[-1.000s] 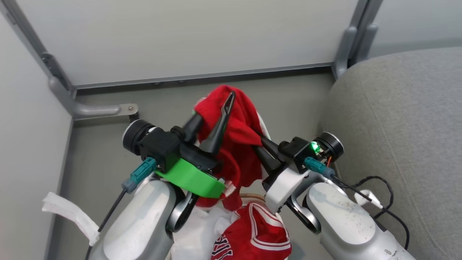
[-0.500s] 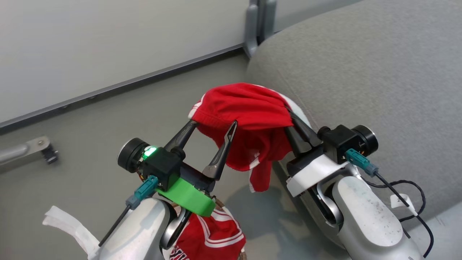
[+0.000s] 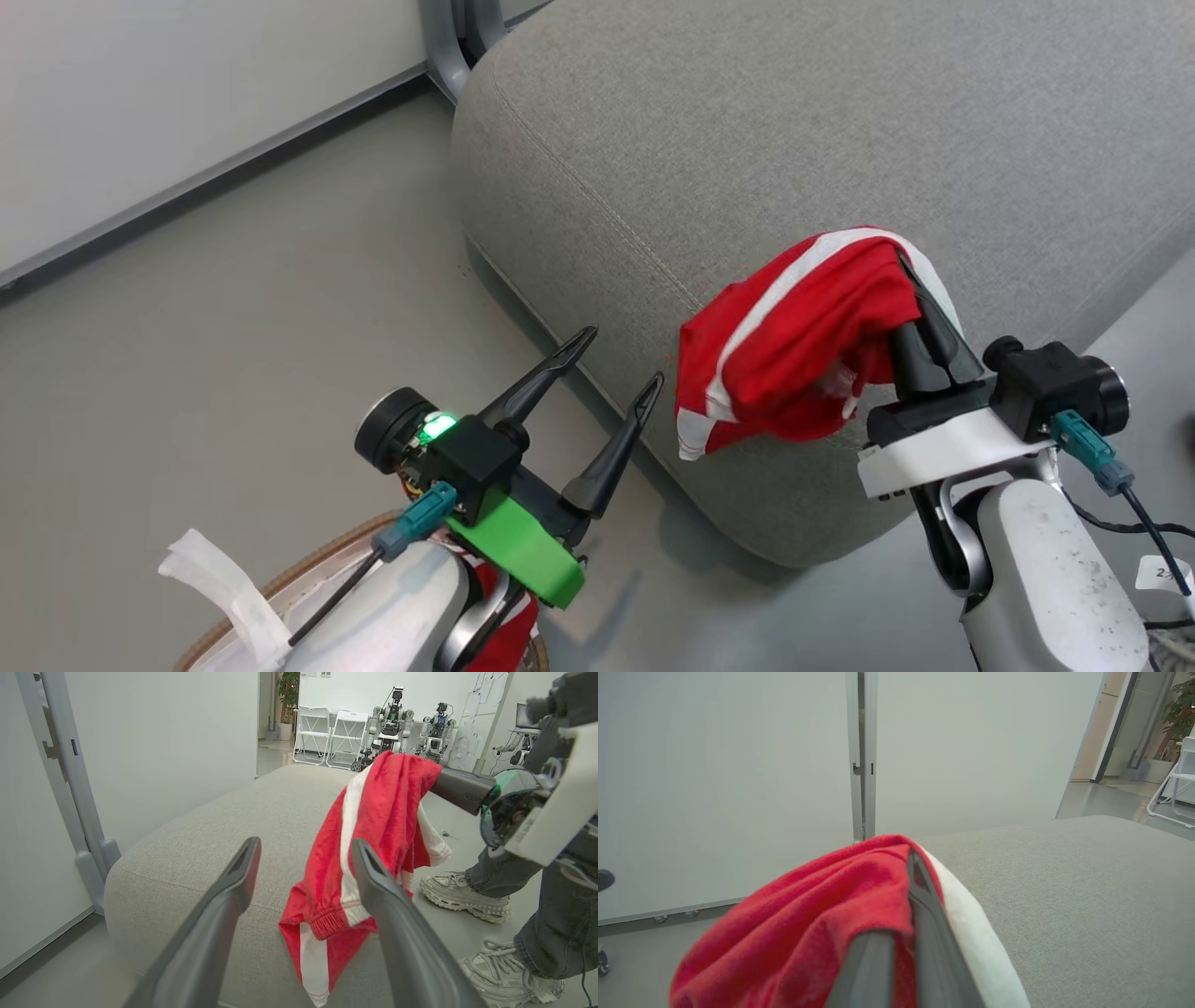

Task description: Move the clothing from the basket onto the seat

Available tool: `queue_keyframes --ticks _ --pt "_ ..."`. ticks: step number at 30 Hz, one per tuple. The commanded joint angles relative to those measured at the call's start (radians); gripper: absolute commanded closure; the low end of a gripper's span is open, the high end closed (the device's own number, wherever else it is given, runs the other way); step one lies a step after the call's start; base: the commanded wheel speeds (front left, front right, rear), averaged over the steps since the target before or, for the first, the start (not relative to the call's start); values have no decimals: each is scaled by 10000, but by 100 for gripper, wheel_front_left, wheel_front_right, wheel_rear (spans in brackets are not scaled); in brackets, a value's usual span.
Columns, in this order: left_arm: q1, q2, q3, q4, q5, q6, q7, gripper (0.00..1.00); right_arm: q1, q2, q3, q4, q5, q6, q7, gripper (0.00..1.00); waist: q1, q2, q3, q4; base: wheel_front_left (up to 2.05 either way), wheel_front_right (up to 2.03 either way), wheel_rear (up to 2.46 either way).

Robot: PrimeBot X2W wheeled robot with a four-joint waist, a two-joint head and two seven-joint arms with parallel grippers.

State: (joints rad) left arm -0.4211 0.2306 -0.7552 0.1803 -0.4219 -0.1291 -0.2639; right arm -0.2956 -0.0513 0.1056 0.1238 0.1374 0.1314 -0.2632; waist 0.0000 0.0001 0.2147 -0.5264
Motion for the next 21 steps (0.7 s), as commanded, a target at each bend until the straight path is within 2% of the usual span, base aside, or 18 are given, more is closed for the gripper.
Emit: queue_keyframes --ticks 1,7,13,17,21 --pt "-70 143 44 22 -45 -25 -3 0 -17 7 -71 -64 -167 -14 -22 100 0 -1 454 -243 0 0 0" --pt "103 494 429 -172 11 -25 -3 0 -1212 -345 -251 414 -1031 -14 -22 100 0 -1 1161 -212 0 0 0" --pt "30 1166 634 -539 298 -25 -3 0 -3478 -1472 -369 1608 -1825 -14 -24 100 0 -1 2219 128 0 0 0" --pt "-195 1633 649 -838 387 -25 -3 0 -4970 -2051 -1078 2646 -2294 -15 -22 100 0 -1 3000 549 0 0 0" --pt "-359 1985 641 -1045 343 -25 -5 0 -6164 -2296 -1878 3627 -2753 -14 -22 100 0 -1 3661 959 0 0 0"
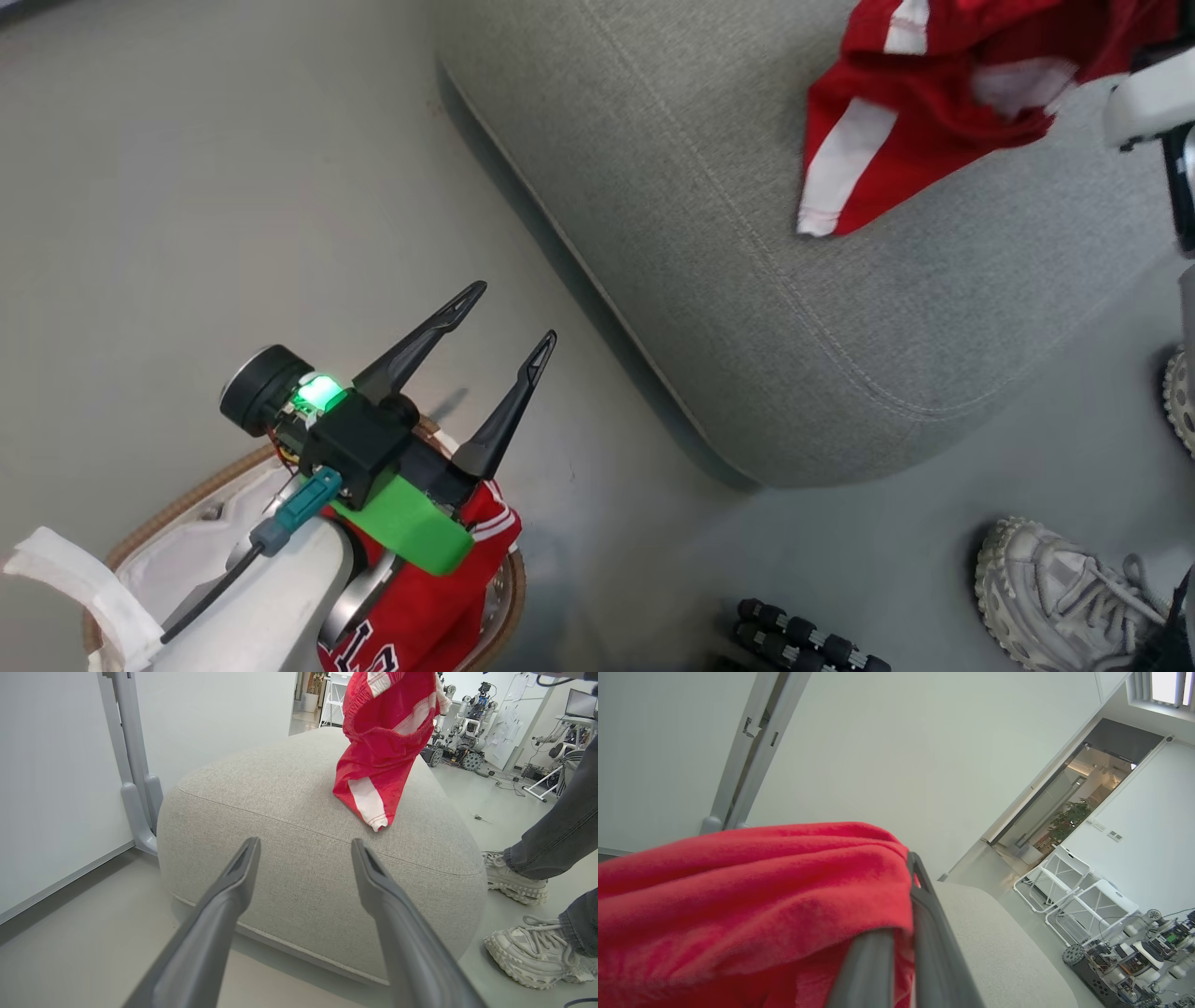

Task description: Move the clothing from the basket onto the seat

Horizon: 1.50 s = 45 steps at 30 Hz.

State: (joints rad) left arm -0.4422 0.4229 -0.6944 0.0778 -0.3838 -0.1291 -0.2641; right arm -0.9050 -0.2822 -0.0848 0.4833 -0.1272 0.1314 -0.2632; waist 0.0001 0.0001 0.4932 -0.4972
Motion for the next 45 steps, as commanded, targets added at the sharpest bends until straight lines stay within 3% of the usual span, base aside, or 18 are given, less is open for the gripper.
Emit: queue_keyframes --ticks 1,9,17,19,20,27,37,45 --pt "-213 159 2 -61 -73 -25 -1 0 -396 -94 -162 283 -317 -15 -17 100 -1 -1 1060 786 0 0 0" --pt "-525 663 152 -315 -154 -25 -1 0 -2055 -165 -1990 600 -1770 -15 153 100 -1 -1 2099 1517 0 0 0" --pt "-475 747 400 -343 -159 -25 -1 0 -2039 471 -3691 661 -2900 -15 380 100 -1 -1 2491 1923 0 0 0" --pt "-477 684 460 -289 -195 -25 -1 0 -1817 712 -4168 922 -2964 -15 481 60 -1 -1 2477 1964 0 0 0" --pt "-486 643 467 -255 -209 -25 -1 0 -1738 833 -4352 985 -3086 -15 395 0 -1 -1 2436 1978 0 0 0" --pt "-361 183 639 90 -297 -25 -3 0 -134 1392 -4521 1212 -3413 -15 -9 0 -1 -1 1675 1995 0 0 0" --pt "301 -801 1310 879 -144 -25 -3 0 2749 1660 -2882 -1070 -1018 -14 -30 0 -1 -1 -99 2354 0 0 0" --pt "967 -1570 2179 1820 52 -25 -3 0 4227 2198 -1446 -1643 479 -14 -30 0 -1 -1 -1513 3367 0 0 0"
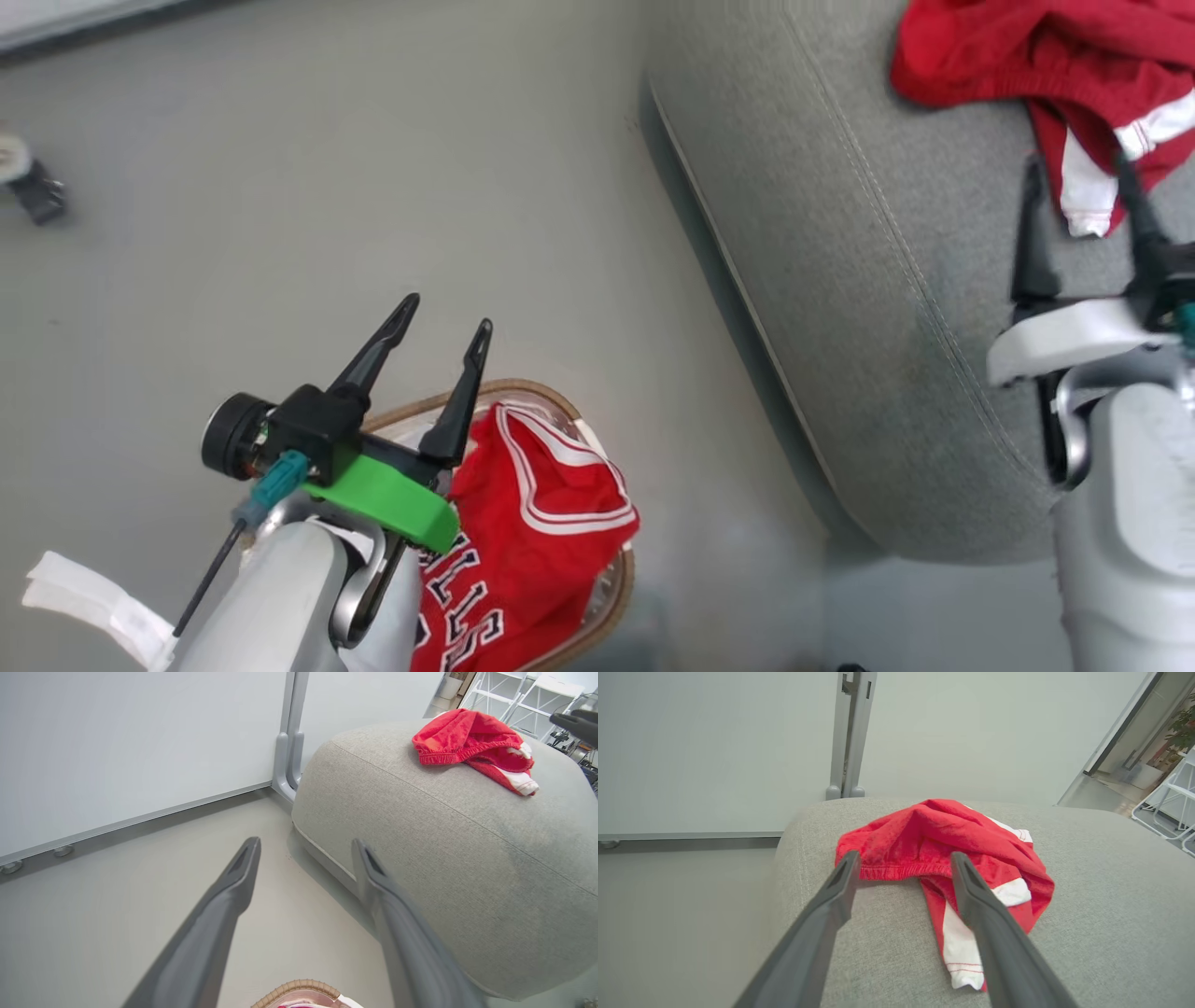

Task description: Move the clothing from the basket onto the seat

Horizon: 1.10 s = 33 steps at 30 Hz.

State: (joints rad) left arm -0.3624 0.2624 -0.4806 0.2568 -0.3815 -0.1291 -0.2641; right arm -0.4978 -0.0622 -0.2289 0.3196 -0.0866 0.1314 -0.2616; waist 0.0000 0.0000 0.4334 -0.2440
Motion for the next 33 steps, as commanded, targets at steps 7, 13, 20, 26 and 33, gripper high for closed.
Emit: queue_keyframes --ticks 7,13,20,26,33 --pt "770 -502 1729 766 498 -25 -3 0 732 73 1317 393 920 -14 -48 0 0 0 -1730 1791 0 0 0" --pt "1288 -811 3096 1325 929 -25 -1 0 1165 96 2017 625 1757 -14 -47 0 0 0 -2225 2362 0 0 0" --pt "1949 -1180 4556 1744 1516 -25 -1 0 1785 93 2396 920 2026 -14 -49 0 0 0 -2746 2633 0 0 0" --pt "2617 -1484 5046 1836 1395 -25 -3 0 2406 91 2363 885 2244 -14 -49 0 0 0 -3222 2715 0 0 0" --pt "3151 -1753 5163 1848 1395 -25 -1 0 2746 91 2409 905 2269 -14 -49 0 0 0 -3391 2718 0 0 0"
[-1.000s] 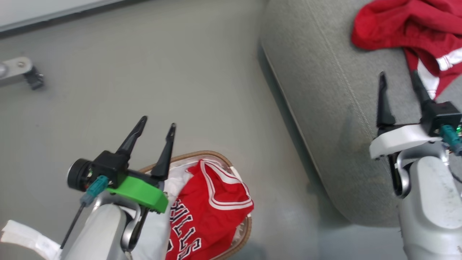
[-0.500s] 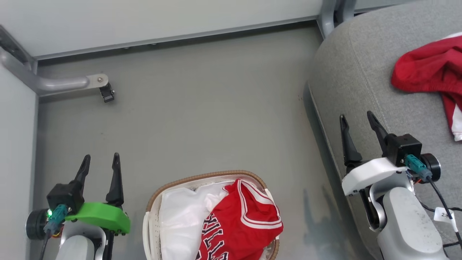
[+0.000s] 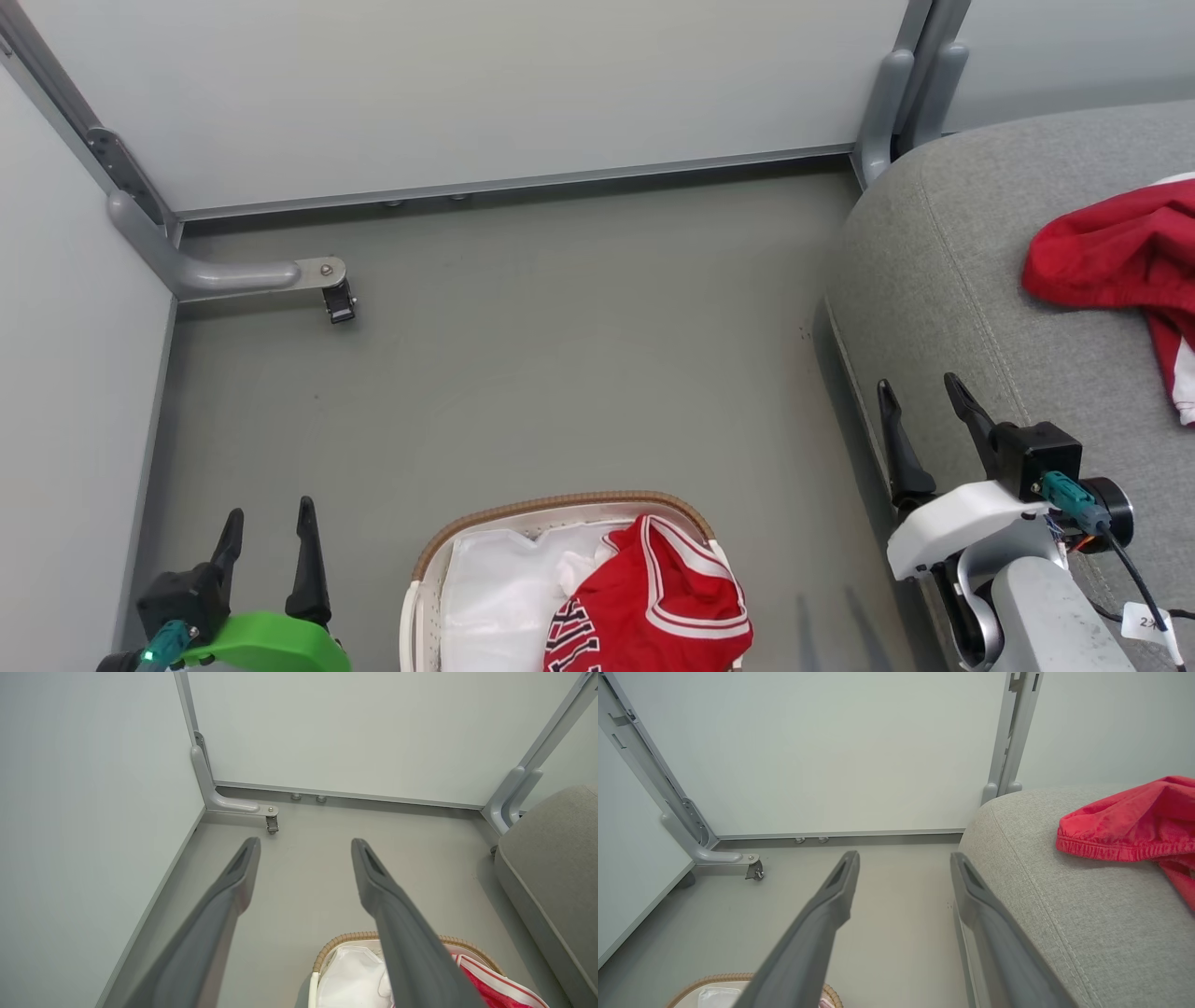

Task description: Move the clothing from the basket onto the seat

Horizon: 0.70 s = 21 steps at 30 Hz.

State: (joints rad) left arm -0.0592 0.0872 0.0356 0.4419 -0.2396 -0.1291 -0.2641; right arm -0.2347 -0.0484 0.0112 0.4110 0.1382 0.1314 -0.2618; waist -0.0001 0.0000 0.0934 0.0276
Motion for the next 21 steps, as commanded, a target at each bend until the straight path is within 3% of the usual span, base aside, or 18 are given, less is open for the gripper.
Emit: queue_keyframes --ticks 1,8,21 --pt "105 -19 -73 11 -27 -25 -1 0 100 -44 25 -11 -3 -14 -47 0 1 0 32 -4 0 0 0" --pt "-349 66 -1240 537 -532 -24 -3 0 -313 -46 108 -248 30 -14 -47 0 1 0 561 -111 0 0 0" --pt "-2355 560 -4446 1827 -2310 -24 -4 0 -1802 -42 507 -1434 -26 -14 -46 0 1 0 3131 -982 0 0 0"
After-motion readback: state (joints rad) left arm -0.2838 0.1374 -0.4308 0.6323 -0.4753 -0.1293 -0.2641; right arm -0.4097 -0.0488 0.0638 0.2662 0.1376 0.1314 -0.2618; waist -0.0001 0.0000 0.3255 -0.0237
